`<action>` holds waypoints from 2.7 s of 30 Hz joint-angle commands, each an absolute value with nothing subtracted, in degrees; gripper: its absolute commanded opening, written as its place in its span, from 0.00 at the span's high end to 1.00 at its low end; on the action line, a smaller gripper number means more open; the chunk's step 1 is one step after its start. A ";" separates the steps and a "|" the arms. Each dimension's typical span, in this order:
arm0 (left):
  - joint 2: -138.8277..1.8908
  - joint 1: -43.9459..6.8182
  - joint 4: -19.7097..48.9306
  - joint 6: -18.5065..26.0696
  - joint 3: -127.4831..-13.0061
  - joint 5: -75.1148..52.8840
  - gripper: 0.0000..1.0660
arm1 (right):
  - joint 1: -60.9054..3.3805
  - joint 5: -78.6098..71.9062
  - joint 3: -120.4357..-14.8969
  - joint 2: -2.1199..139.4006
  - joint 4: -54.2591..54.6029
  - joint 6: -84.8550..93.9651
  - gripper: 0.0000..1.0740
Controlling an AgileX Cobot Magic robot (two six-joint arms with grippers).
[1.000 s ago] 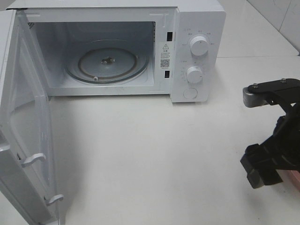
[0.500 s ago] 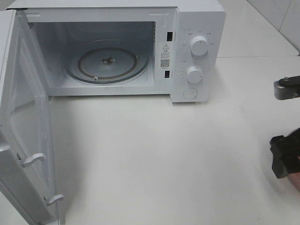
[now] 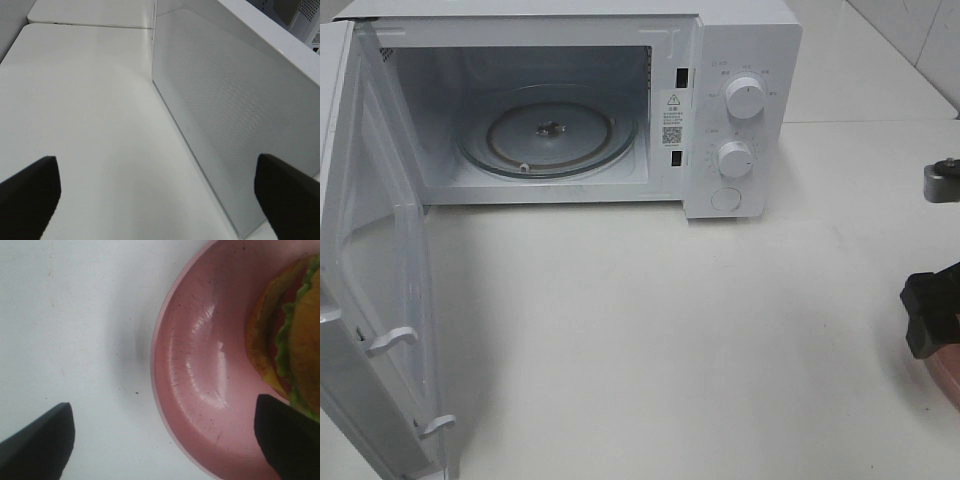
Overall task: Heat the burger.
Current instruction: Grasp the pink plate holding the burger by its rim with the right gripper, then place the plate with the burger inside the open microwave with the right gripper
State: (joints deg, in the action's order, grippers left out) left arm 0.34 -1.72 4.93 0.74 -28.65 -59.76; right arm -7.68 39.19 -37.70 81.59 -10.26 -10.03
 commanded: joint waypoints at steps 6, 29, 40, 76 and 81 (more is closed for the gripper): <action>1.38 -1.66 4.93 0.74 -28.53 -59.30 0.08 | -7.22 33.80 -37.64 89.55 -10.60 -10.31 0.20; 1.38 -1.66 4.93 0.74 -28.53 -59.30 0.08 | -7.22 29.51 -37.70 98.55 -12.20 -10.31 0.32; 1.38 -1.66 4.93 0.74 -28.53 -59.30 0.08 | -7.22 29.74 -37.64 98.55 -12.26 -13.06 0.81; 1.38 -1.66 4.93 0.74 -28.53 -59.30 0.08 | -19.02 39.42 -37.70 96.83 -32.14 -33.12 1.00; 1.38 -1.66 4.93 0.74 -28.53 -59.30 0.08 | -23.72 44.81 -37.70 96.54 -37.36 -38.50 1.00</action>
